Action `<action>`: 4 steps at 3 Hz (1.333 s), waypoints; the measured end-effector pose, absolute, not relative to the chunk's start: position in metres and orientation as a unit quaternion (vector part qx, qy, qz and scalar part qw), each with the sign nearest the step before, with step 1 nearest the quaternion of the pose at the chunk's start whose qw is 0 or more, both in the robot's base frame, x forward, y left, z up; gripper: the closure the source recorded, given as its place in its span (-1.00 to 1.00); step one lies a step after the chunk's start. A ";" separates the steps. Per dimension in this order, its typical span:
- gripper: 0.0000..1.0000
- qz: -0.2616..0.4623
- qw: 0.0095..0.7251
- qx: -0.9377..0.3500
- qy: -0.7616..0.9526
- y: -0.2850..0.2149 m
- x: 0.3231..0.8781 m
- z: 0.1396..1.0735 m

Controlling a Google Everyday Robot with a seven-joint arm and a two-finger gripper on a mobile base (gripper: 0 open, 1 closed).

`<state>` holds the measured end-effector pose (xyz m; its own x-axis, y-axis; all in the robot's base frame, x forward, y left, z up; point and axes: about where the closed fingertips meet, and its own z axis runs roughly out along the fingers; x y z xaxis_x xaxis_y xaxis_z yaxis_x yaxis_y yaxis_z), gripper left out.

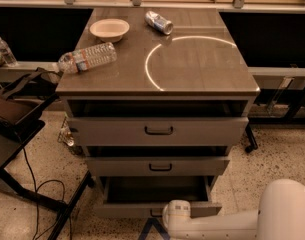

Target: Open bottom drawer

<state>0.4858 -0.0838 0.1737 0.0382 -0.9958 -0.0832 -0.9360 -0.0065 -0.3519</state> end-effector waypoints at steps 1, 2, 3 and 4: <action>0.22 -0.095 0.158 -0.703 0.687 -0.084 0.486 0.174; 0.66 -0.098 0.157 -0.703 0.687 -0.086 0.484 0.180; 1.00 -0.099 0.157 -0.703 0.686 -0.086 0.484 0.181; 1.00 -0.099 0.157 -0.703 0.686 -0.086 0.484 0.181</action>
Offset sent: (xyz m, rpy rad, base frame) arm -0.0041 -0.0070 0.0262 -0.0226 -0.0180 -0.0016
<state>0.4842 -0.0858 0.1806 0.0380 -0.9963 -0.0765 -0.9346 -0.0083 -0.3557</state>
